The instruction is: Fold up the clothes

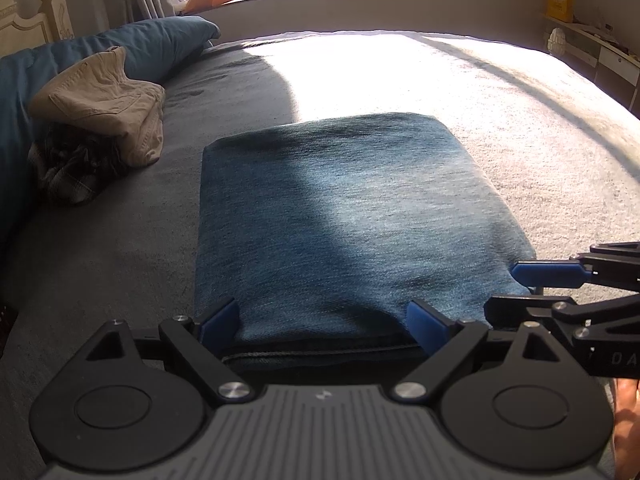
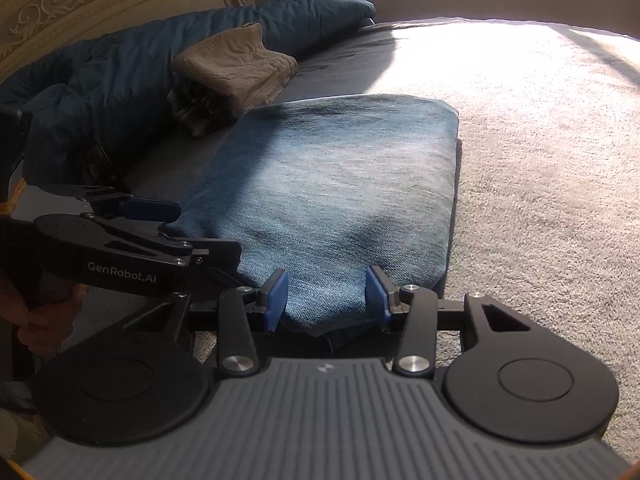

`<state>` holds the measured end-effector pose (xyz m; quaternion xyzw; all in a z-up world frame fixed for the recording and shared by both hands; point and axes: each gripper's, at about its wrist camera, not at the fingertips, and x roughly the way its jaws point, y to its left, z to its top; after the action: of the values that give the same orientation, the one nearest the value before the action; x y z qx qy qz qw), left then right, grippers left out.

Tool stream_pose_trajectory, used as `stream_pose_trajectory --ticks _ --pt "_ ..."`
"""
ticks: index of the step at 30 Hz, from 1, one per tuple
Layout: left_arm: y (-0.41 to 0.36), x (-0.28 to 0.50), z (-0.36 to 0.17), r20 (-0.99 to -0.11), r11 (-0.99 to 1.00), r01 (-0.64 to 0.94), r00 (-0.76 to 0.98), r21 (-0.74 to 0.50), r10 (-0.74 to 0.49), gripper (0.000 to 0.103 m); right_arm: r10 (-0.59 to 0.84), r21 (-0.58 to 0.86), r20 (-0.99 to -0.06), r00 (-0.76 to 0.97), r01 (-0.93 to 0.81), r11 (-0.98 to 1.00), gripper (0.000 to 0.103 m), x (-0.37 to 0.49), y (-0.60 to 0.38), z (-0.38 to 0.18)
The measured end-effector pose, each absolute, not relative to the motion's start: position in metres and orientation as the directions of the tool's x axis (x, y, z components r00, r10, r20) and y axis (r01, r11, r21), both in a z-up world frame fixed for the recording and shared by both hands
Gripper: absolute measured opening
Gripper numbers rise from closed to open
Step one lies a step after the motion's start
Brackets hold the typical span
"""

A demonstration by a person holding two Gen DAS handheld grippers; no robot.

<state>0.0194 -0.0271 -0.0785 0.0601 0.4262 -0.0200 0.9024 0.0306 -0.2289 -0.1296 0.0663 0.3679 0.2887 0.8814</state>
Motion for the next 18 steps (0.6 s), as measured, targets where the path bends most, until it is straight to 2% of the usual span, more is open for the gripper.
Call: stream_pose_trajectory --ticks 18 --pt "-0.0263 0.0186 -0.0787 -0.774 0.994 0.075 0.633 0.08 0.014 0.092 0.564 0.346 -0.606 0.561 -0.453 0.822 0.043 0.0312 -0.2324 -0.1312"
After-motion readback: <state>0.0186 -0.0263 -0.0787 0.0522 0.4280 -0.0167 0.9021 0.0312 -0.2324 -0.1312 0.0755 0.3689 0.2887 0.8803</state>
